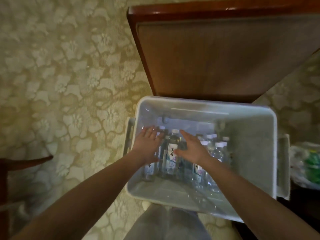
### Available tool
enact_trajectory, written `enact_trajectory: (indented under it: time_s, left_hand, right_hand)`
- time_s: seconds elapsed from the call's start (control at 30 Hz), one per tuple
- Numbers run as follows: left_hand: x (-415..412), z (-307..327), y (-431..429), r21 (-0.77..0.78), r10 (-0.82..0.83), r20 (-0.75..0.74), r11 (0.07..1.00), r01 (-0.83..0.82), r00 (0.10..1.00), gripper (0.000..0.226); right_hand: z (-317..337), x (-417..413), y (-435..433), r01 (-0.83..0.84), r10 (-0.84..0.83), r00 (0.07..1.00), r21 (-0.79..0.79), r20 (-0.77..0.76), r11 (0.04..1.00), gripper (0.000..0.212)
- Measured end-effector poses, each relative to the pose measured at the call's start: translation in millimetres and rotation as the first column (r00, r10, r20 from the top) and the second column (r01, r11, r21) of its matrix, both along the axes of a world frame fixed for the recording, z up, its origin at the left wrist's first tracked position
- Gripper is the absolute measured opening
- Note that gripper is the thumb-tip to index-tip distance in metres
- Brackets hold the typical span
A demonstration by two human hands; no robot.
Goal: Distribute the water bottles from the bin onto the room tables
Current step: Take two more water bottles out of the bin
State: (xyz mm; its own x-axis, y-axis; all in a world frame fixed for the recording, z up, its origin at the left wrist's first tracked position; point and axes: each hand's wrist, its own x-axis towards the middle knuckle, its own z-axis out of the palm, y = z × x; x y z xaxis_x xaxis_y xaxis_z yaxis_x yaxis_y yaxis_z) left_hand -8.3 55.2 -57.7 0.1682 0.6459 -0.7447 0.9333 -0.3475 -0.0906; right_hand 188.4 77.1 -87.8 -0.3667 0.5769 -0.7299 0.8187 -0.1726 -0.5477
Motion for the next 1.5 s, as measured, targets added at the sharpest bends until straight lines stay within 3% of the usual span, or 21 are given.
enact_trajectory:
  time_s: [0.2,0.4,0.53,0.67,0.83,1.0,1.13,1.27,1.37,1.43,1.5]
  left_hand:
    - [8,-26,13,-0.061,-0.003,-0.103,0.998,-0.003,0.995,0.093]
    - [8,-40,17,-0.081,-0.072,-0.158,0.995,0.06,0.985,0.093]
    - [5,-46,17,-0.075,-0.049,-0.109,0.996,0.041,0.993,0.096]
    - [5,-47,10,-0.041,-0.059,-0.018,0.997,0.058,0.998,0.091]
    - [12,-51,-6,-0.07,0.155,0.126,0.987,-0.147,0.98,0.085]
    - [18,-56,-23,-0.089,0.389,0.227,0.921,-0.378,0.893,0.1]
    - [29,-56,-42,-0.151,0.657,0.232,0.753,-0.64,0.718,0.1]
    - [30,-53,-48,-0.156,0.715,0.192,0.699,-0.698,0.673,0.097]
    - [28,-52,-49,-0.196,0.758,0.187,0.652,-0.733,0.624,0.086]
    - [26,-50,-52,-0.24,0.804,0.209,0.594,-0.768,0.556,0.077]
    - [25,-45,-56,-0.302,0.847,0.268,0.526,-0.795,0.458,0.074]
  right_hand:
    - [-28,-18,23,0.118,-0.114,0.993,-0.161,0.032,0.98,0.098]
    - [-49,-31,12,0.136,-0.114,0.986,-0.192,0.119,0.972,0.081]
    - [-54,-41,-9,0.177,-0.154,0.974,-0.13,0.168,0.976,0.089]
    - [-51,-45,-20,0.25,-0.239,0.954,-0.044,0.182,0.967,0.081]
    - [-42,-29,-28,0.448,-0.443,0.893,-0.08,0.079,0.89,0.071]
    - [-29,-4,-29,0.606,-0.613,0.79,-0.12,-0.022,0.786,0.068]
    - [-22,4,-27,0.696,-0.719,0.692,-0.21,-0.055,0.686,0.072]
    - [-17,9,-31,0.702,-0.745,0.663,-0.289,-0.068,0.651,0.049]
    - [-17,12,-37,0.695,-0.772,0.629,-0.381,-0.089,0.61,0.05]
    - [-14,13,-41,0.673,-0.795,0.599,-0.475,-0.099,0.566,0.06]
    - [-11,13,-43,0.651,-0.819,0.562,-0.549,-0.116,0.524,0.051]
